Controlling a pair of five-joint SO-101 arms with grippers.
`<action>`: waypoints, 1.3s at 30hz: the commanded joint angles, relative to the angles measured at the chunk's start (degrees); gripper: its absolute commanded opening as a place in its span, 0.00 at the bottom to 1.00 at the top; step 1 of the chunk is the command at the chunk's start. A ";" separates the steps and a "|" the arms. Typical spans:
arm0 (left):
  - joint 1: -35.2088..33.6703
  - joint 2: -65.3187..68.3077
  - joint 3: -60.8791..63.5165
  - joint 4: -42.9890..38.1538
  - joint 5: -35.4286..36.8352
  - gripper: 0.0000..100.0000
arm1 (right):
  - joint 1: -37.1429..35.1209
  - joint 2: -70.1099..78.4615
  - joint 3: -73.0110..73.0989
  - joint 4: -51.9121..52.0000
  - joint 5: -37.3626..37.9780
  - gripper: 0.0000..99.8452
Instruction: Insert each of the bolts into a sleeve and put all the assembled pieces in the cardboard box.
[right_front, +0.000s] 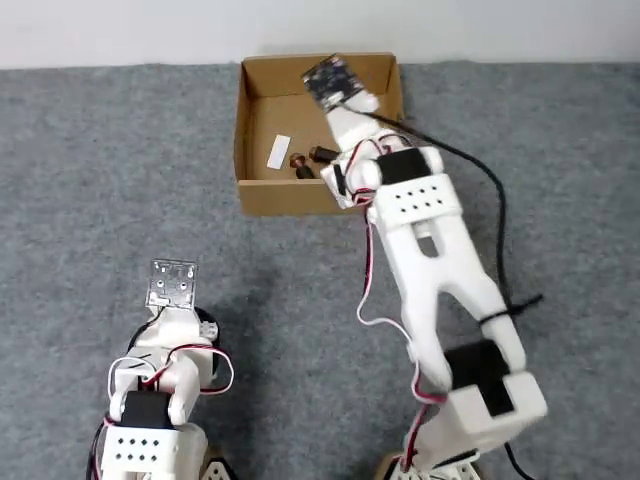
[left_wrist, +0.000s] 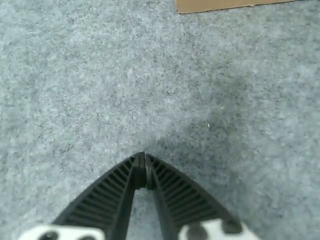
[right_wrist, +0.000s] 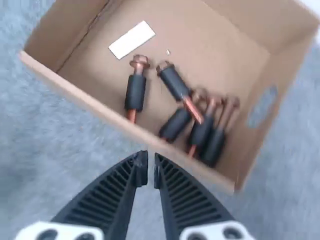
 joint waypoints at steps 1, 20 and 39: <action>-0.18 -0.53 -0.84 0.35 0.35 0.01 | 0.92 -7.69 -1.49 7.34 -5.54 0.01; -0.18 -0.53 -0.92 0.53 0.00 0.01 | 1.71 -31.87 2.46 33.63 -18.29 0.01; -0.18 -0.53 -0.92 0.53 0.00 0.01 | 15.25 -72.75 68.92 -2.42 -19.16 0.01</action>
